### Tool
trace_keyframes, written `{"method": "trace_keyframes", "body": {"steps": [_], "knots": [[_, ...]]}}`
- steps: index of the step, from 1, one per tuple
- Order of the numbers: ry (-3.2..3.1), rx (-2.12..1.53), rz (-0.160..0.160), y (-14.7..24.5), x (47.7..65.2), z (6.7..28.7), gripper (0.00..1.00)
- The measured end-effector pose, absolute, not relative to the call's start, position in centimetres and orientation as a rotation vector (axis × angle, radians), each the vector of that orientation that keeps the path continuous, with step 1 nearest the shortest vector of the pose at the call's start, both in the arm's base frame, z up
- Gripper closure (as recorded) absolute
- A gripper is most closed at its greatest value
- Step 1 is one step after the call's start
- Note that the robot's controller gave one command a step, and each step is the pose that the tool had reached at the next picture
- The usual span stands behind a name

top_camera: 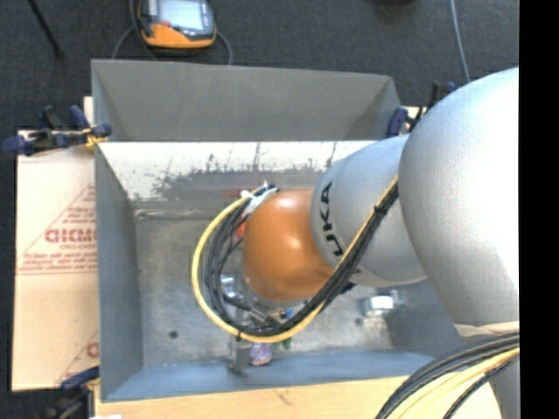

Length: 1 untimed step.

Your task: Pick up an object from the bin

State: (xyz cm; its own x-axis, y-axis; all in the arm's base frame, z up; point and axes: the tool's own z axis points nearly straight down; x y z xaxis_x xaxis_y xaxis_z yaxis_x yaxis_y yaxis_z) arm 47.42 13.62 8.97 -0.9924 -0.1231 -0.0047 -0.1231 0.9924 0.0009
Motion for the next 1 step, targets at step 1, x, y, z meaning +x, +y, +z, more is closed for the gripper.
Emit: {"method": "trace_keyframes", "body": {"steps": [1], "knots": [[3.018, -0.858, -0.006, 4.32, 51.39, 9.74, 0.0]]}}
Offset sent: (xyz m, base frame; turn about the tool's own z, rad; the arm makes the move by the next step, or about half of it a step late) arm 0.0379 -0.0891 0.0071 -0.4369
